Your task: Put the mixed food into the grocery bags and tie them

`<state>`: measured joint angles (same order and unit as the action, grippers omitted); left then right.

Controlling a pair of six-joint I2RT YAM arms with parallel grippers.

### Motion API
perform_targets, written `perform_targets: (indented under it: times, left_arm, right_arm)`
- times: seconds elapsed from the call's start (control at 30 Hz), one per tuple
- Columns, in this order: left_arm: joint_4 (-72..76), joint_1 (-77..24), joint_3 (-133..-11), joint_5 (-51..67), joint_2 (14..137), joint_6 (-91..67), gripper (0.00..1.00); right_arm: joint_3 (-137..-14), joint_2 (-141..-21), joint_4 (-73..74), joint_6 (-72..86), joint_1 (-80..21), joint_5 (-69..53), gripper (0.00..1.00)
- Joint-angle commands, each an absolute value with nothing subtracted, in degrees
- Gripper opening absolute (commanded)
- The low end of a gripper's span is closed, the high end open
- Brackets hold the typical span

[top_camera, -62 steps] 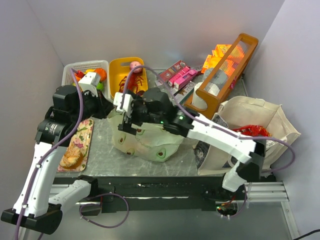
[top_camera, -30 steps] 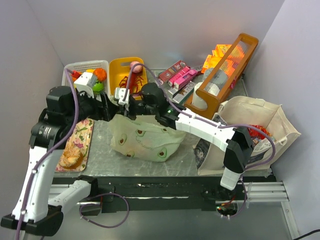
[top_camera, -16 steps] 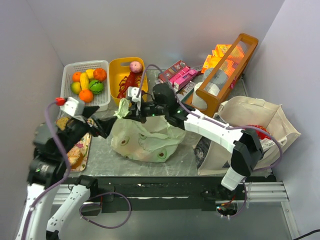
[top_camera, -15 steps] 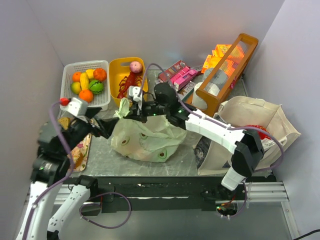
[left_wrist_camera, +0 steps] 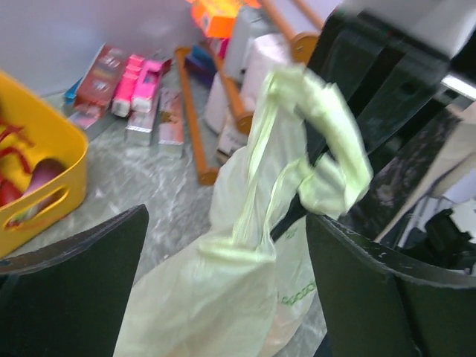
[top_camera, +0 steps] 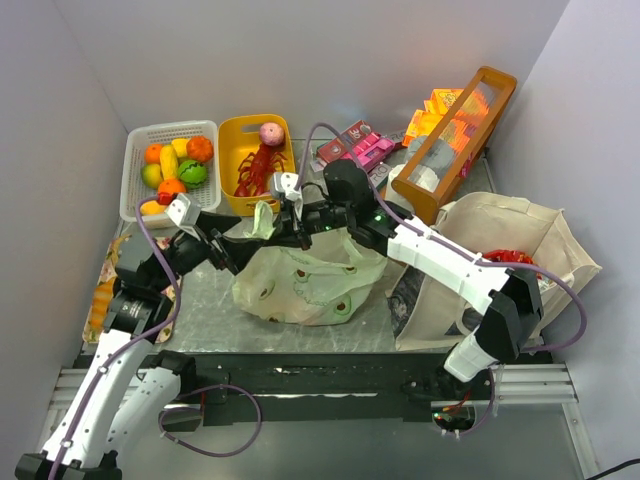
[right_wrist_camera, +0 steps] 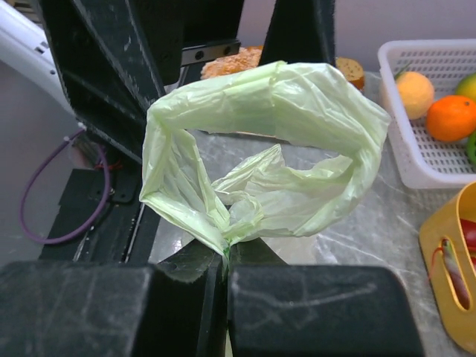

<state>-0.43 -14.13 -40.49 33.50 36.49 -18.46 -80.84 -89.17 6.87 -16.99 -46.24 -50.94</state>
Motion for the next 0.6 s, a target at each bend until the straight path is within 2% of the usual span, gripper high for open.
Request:
perform_targets:
  times: [0.0,0.1,0.57]
  left_arm:
    - [9.5,-14.2,-40.0,39.8,37.9,-21.2,0.86]
    - [13.8,-14.2,-38.8,41.8,38.3,-23.2,0.81]
    - [20.2,-14.2,-36.7,46.8,43.3,-27.6,0.66]
  right_arm:
    - [-79.4,-86.0,6.7,-17.4,-46.1,-53.9,0.00]
    - [-79.3,-85.9,7.6,-17.7,-46.1,-54.6,0.00]
    - [-78.7,-85.4,8.4,-17.8,-46.1,-55.0,0.00]
